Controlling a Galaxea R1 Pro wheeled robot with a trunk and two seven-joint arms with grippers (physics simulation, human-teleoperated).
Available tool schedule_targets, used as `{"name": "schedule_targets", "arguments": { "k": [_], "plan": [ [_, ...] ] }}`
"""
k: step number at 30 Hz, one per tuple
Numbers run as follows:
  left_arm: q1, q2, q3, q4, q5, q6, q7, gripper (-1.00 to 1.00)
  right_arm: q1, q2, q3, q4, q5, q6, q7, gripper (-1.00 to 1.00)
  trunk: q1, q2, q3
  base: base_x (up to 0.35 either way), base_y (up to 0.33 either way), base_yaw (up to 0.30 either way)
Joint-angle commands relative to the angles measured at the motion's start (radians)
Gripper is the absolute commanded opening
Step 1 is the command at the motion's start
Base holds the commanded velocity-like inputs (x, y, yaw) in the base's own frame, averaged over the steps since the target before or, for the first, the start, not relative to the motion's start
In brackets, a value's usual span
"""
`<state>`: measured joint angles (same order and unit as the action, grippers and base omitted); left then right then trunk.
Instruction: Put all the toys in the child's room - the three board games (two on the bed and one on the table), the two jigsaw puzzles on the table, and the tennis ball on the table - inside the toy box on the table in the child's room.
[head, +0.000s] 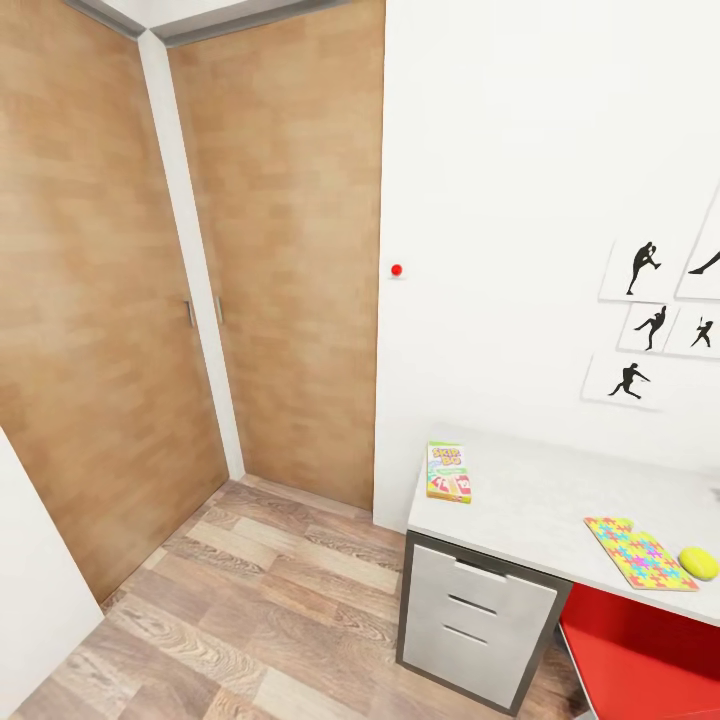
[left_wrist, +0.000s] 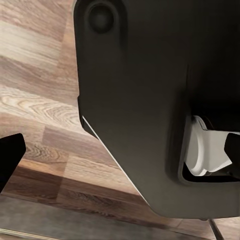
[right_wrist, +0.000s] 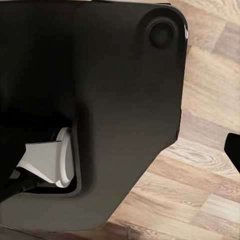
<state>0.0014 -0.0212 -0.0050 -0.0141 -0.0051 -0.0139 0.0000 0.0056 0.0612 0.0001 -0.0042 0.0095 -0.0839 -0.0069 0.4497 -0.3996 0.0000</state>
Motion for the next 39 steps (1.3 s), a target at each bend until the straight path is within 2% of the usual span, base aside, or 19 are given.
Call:
{"name": "schedule_targets", "arguments": {
  "k": [1, 7, 15, 27, 39],
  "plan": [
    [0.000, 0.000, -0.001, 0.000, 0.000, -0.001, 0.000, 1.00, 0.001, 0.000, -0.001, 0.000, -0.002, -0.003, -0.001, 1.00, 0.000, 0.000, 0.000, 0.000, 0.000, 0.000],
    [0.000, -0.002, 0.000, 0.000, -0.001, -0.001, 0.000, 1.00, 0.001, 0.008, -0.001, -0.001, -0.002, -0.005, -0.001, 1.00, 0.000, 0.000, 0.000, 0.000, 0.000, 0.000],
    [0.000, -0.002, 0.003, 0.000, 0.000, -0.001, 0.000, 1.00, 0.001, 0.002, -0.003, 0.000, -0.005, -0.005, -0.001, 1.00, 0.000, 0.000, 0.000, 0.000, 0.000, 0.000],
    [0.000, -0.004, 0.009, 0.000, 0.007, 0.000, 0.000, 1.00, 0.001, 0.011, -0.003, 0.000, -0.006, -0.004, 0.000, 1.00, 0.000, 0.000, 0.000, 0.006, 0.000, 0.000],
    [0.000, -0.003, 0.008, 0.000, 0.001, 0.001, -0.001, 1.00, 0.001, 0.014, -0.003, 0.000, -0.009, -0.003, 0.000, 1.00, 0.000, 0.000, 0.000, 0.184, 0.000, 0.000]
  ]
}}
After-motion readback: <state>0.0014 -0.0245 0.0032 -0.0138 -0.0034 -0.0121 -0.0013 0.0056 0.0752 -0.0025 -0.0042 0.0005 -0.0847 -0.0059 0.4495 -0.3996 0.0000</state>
